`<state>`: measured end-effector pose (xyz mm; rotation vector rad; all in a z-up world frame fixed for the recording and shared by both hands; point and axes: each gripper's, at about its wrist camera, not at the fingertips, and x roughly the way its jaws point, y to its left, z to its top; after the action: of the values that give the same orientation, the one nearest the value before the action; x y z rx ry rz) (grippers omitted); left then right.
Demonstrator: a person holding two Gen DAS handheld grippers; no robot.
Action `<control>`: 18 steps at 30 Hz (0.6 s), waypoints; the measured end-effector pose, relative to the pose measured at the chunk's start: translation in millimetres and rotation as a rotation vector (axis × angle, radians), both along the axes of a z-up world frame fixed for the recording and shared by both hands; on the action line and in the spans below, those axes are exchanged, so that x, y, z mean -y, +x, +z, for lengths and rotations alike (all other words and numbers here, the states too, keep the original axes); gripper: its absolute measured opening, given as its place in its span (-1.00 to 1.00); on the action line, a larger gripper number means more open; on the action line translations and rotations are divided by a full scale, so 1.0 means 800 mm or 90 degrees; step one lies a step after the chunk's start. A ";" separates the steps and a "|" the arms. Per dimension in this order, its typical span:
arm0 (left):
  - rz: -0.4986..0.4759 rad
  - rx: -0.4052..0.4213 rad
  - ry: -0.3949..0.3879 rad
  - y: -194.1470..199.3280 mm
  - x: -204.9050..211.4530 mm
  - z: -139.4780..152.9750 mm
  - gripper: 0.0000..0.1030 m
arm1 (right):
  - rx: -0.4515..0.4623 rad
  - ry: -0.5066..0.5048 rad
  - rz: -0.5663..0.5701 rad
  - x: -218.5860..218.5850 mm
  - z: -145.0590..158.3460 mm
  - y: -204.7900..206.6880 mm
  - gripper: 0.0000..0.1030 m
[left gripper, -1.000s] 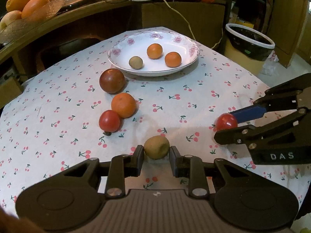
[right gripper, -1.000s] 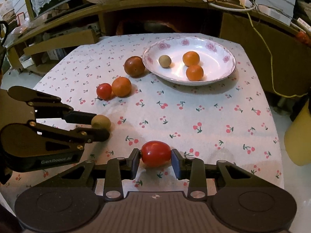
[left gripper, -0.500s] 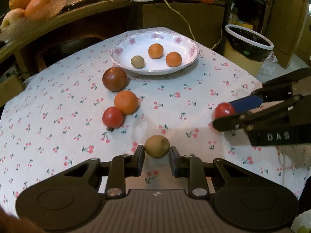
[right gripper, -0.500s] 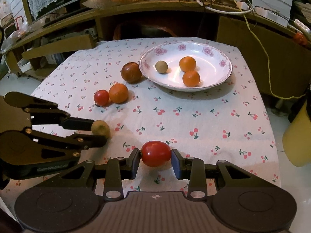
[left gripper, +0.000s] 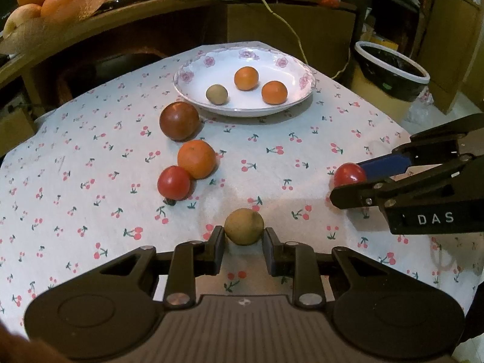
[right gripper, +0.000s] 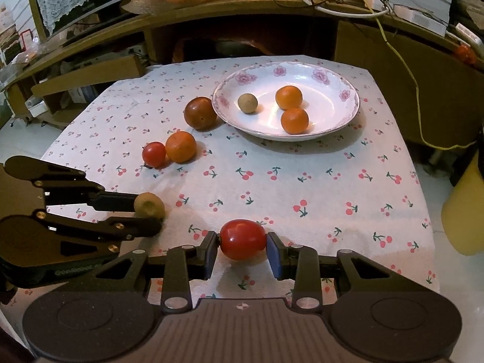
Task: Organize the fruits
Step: 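Hold the kiwi in the left gripper while the right holds the red tomato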
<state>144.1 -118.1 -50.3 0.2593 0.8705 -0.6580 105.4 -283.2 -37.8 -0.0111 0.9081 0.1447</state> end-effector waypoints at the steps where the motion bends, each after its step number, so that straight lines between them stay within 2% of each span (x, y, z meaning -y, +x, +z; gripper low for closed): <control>1: 0.000 0.001 -0.001 0.000 0.001 0.001 -0.37 | 0.001 0.001 0.001 0.000 0.001 0.000 -0.32; 8: 0.011 0.003 -0.029 -0.005 -0.026 0.016 -0.38 | 0.017 0.007 -0.005 0.006 0.009 0.000 -0.32; 13: 0.035 -0.007 -0.033 -0.011 -0.055 0.012 -0.38 | 0.023 0.018 -0.011 0.014 0.014 -0.003 -0.32; 18: 0.027 -0.012 -0.042 -0.006 -0.053 0.011 -0.38 | 0.015 0.019 -0.011 0.012 0.011 0.000 -0.32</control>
<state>139.3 -76.0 -41.4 0.1741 0.8684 -0.6489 105.1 -292.7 -28.8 0.0228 0.8829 0.1423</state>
